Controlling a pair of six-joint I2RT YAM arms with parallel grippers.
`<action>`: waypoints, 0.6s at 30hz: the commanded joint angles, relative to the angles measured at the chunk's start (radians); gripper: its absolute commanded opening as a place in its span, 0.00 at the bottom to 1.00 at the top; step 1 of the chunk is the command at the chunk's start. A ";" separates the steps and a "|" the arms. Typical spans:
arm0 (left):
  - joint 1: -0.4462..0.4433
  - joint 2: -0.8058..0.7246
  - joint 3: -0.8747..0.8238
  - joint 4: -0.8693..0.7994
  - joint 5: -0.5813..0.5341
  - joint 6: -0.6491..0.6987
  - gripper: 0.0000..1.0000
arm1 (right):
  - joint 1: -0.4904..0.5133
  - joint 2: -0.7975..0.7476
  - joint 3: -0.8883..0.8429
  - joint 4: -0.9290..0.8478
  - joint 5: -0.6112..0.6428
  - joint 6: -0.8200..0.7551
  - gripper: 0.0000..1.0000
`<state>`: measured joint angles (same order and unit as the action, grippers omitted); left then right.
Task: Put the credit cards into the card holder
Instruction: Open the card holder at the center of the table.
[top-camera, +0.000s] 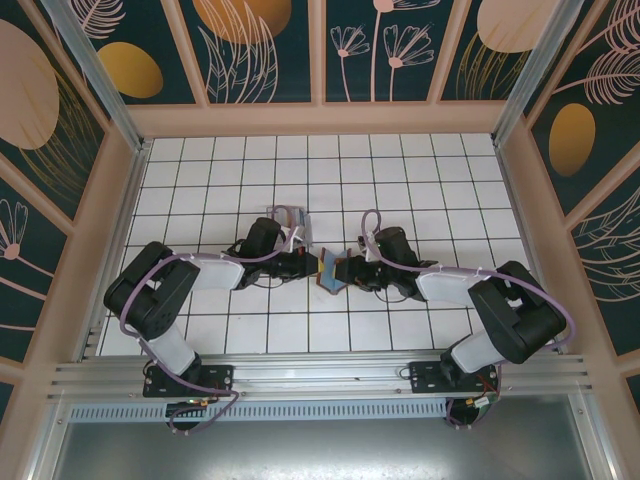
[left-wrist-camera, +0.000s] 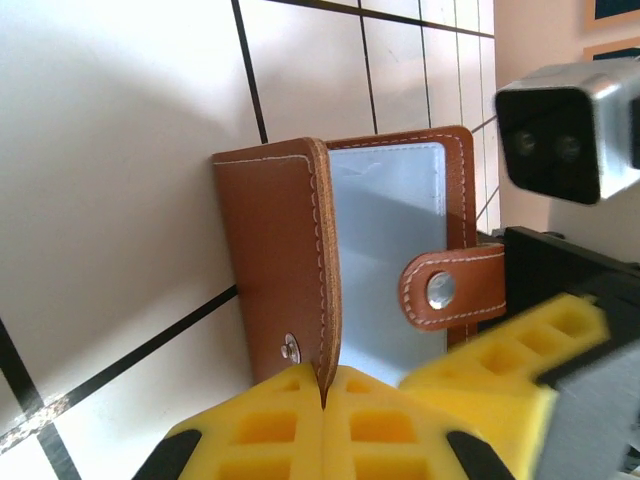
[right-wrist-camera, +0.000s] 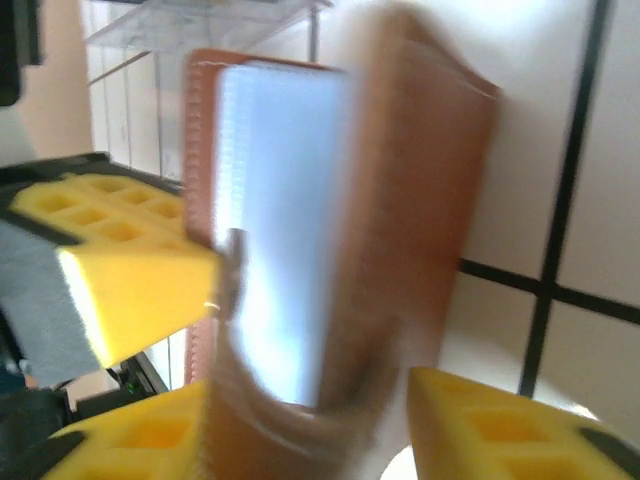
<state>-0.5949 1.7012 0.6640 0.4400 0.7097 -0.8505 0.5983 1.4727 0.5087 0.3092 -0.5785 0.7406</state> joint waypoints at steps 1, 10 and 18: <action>-0.003 0.007 -0.008 0.076 0.039 -0.030 0.00 | 0.008 -0.004 0.000 0.097 -0.045 0.013 0.62; -0.003 0.006 -0.020 0.137 0.068 -0.076 0.00 | 0.047 0.091 0.054 0.081 -0.036 -0.009 0.72; -0.002 0.043 -0.032 0.191 0.088 -0.117 0.00 | 0.052 0.115 0.048 0.093 -0.011 -0.003 0.68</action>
<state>-0.5930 1.7283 0.6395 0.5468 0.7490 -0.9386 0.6361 1.5677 0.5369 0.3637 -0.5957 0.7414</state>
